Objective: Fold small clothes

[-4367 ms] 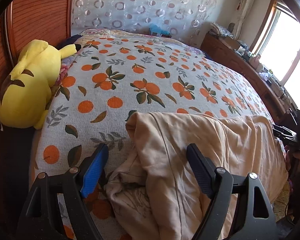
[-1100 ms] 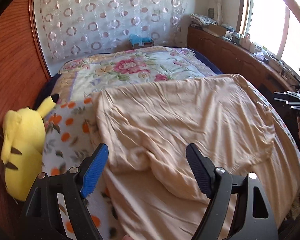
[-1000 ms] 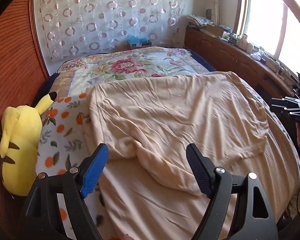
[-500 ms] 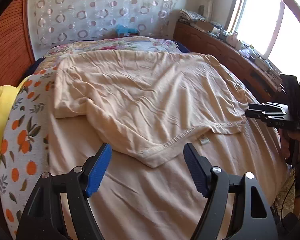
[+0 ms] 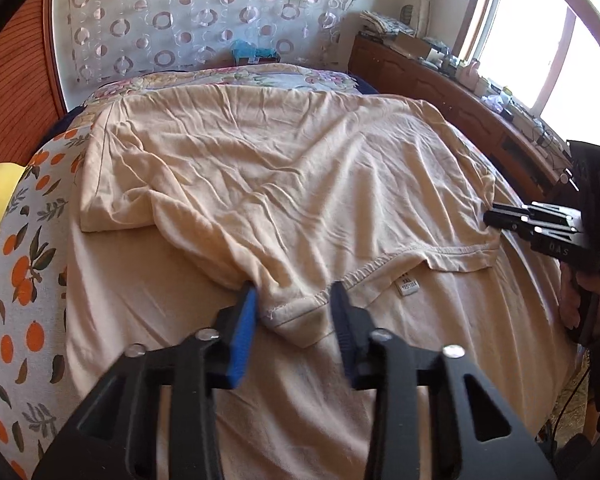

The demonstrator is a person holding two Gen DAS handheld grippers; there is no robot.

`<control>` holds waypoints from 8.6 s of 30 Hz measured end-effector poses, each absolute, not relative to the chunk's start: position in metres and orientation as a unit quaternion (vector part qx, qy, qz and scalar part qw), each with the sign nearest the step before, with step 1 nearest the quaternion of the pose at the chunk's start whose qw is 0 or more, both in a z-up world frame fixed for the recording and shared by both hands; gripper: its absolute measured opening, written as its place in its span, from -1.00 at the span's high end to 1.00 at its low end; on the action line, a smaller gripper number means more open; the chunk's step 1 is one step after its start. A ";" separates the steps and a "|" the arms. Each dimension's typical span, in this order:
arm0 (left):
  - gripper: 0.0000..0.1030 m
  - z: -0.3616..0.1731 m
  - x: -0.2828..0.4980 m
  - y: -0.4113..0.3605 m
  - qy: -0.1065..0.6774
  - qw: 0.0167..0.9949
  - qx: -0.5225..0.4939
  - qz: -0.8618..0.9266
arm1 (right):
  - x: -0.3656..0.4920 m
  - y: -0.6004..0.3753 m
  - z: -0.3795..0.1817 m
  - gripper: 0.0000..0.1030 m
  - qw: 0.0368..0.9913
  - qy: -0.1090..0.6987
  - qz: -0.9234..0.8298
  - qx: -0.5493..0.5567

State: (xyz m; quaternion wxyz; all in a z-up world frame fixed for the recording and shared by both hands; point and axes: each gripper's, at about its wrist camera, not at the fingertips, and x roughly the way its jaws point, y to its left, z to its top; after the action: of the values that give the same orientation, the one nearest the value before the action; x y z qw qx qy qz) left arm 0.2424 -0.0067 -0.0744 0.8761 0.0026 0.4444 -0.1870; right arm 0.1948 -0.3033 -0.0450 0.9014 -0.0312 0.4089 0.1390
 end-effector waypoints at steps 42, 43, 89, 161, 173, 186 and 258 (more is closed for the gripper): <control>0.82 0.021 0.007 0.010 0.379 0.891 -0.008 -0.250 | -0.033 -0.340 0.036 0.98 0.928 0.333 0.160 -0.048; 0.82 0.023 0.004 0.010 0.379 0.891 -0.003 -0.252 | -0.037 -0.341 0.040 0.98 0.928 0.333 0.161 -0.046; -0.43 -0.023 0.199 0.073 0.379 0.919 0.005 -0.109 | 0.166 -0.358 -0.009 -0.17 0.925 0.362 0.108 -0.049; 0.09 -0.037 0.366 0.116 0.389 0.915 -0.006 -0.109 | 0.315 -0.327 -0.015 -0.12 0.929 0.355 0.034 -0.101; -0.50 -0.029 0.362 0.138 0.389 0.911 0.007 -0.137 | 0.154 -0.121 -0.031 -0.18 0.887 0.356 0.289 -0.049; -0.50 -0.016 0.342 0.182 0.386 0.913 0.004 -0.131 | 0.111 0.012 -0.086 -0.18 0.826 0.380 0.401 -0.107; -0.52 0.048 0.331 -0.287 0.354 0.856 0.131 -0.353 | -0.047 -0.340 -0.053 0.68 0.926 0.352 0.113 0.079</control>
State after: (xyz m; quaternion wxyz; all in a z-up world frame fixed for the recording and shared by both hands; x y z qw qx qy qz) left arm 0.3311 -0.2868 0.0483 0.8560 0.1308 0.3539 -0.3533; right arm -0.0472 -0.3395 -0.0528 0.9259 0.0794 0.3517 0.1128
